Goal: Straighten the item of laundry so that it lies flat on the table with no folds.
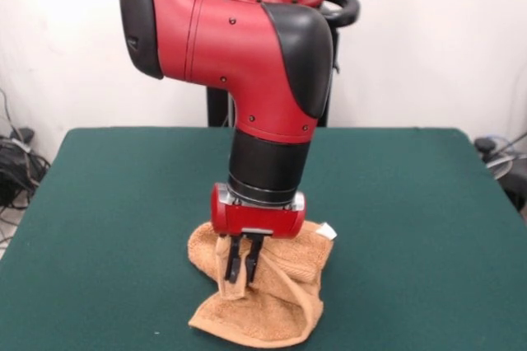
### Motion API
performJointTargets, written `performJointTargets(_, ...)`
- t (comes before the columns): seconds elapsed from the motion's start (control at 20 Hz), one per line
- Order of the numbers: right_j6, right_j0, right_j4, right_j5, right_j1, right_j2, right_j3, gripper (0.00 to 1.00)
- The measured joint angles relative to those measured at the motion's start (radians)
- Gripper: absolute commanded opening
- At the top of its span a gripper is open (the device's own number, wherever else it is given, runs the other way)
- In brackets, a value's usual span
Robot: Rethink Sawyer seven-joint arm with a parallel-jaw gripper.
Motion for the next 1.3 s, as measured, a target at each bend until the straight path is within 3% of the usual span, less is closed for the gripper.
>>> performJointTargets(0.2,0.0,0.003,0.0,0.0,-0.005,-0.001,0.006,0.0)
performJointTargets(0.5,0.004,0.054,0.008,0.0,-0.089,-0.024,0.09,0.0)
performJointTargets(0.75,0.045,0.219,0.066,0.004,-0.199,-0.126,0.189,0.0)
performJointTargets(0.95,0.097,0.33,0.133,0.019,-0.236,-0.182,0.224,0.0)
performJointTargets(1.3,0.271,0.529,0.278,0.016,-0.227,-0.272,0.262,0.0)
